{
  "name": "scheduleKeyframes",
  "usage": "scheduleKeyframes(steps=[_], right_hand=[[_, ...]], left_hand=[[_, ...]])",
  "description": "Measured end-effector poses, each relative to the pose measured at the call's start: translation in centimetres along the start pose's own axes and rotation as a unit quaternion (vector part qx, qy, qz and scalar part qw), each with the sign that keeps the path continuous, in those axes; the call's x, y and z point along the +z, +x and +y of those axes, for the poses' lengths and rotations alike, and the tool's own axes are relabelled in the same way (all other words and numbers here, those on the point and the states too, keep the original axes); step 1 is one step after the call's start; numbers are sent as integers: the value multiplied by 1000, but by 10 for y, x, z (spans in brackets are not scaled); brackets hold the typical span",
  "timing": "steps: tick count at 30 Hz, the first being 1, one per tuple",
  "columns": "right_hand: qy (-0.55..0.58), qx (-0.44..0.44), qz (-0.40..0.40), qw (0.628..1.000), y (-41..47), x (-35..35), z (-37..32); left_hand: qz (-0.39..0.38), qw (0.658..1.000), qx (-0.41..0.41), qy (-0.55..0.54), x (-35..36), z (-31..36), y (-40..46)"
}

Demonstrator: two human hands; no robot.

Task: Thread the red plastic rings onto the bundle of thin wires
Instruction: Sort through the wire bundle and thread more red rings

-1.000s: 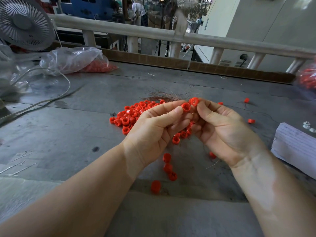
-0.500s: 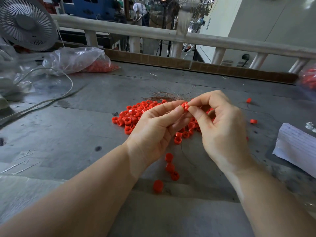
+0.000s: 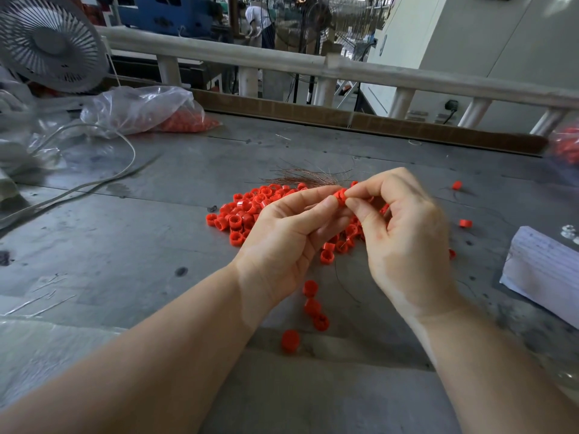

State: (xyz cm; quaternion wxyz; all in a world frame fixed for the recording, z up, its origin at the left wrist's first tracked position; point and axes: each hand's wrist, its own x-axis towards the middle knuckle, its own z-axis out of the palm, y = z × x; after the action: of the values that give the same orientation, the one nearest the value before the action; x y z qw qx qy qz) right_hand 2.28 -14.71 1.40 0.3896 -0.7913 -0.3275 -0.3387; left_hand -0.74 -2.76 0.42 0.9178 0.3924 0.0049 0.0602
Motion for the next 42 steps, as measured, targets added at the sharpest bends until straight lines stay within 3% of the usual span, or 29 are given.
scheduleKeyframes(steps=[24, 42], right_hand=[[-56, -50, 39, 996, -7, 11, -5], [-70, -59, -3, 996, -5, 2, -1]], left_hand=[[38, 998, 17, 45, 4, 0, -2], [58, 992, -13, 115, 1, 1, -2]])
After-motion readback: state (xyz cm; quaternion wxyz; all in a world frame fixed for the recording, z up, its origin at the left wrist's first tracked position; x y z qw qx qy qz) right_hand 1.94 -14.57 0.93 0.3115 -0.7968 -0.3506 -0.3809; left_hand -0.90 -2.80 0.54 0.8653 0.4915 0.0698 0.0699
